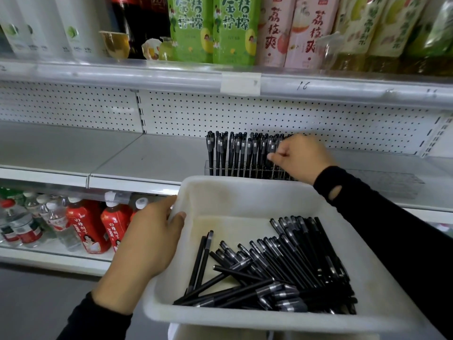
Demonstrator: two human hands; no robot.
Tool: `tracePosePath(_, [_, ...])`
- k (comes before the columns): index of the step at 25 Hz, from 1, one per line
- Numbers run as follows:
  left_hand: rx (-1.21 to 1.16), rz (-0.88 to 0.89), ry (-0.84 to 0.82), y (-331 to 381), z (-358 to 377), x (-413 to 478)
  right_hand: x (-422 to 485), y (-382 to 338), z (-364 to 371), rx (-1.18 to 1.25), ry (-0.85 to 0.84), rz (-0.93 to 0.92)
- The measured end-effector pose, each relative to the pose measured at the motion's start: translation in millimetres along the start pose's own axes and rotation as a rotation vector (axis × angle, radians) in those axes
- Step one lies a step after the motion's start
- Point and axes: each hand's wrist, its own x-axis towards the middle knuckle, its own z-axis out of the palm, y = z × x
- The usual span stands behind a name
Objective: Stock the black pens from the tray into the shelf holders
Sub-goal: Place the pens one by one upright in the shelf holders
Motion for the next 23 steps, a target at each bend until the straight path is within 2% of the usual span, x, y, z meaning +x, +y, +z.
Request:
tracePosePath(2, [-0.003, -0.007, -0.004, 2.0, 0.5, -0.8, -32.7, -17.7, -5.3, -0.029, -0.312, -0.069])
tracePosePath(4, [-0.001, -0.012, -0.012, 3.4, 1.3, -2.7, -54.1, -24.9, 6.2, -0.256, -0.607, -0.101])
tracePosePath(5, [-0.002, -0.009, -0.012, 4.4, 1.6, -3.8, -59.8, -26.1, 12.9, -0.359, -0.673, -0.107])
tracePosePath(7, [-0.001, -0.006, -0.003, 4.8, 1.2, -4.9, -66.4, -27.1, 25.9, -0.417, -0.745, -0.103])
tracePosePath(15, [0.005, -0.001, 0.001, 6.3, -2.4, -7.1, -70.5, -26.5, 33.9, -0.226, -0.787, -0.046])
tracePosePath(23, [-0.003, 0.001, 0.003, 4.5, -1.4, -6.1, -62.8, -17.1, 21.5, 0.422, -0.719, 0.038])
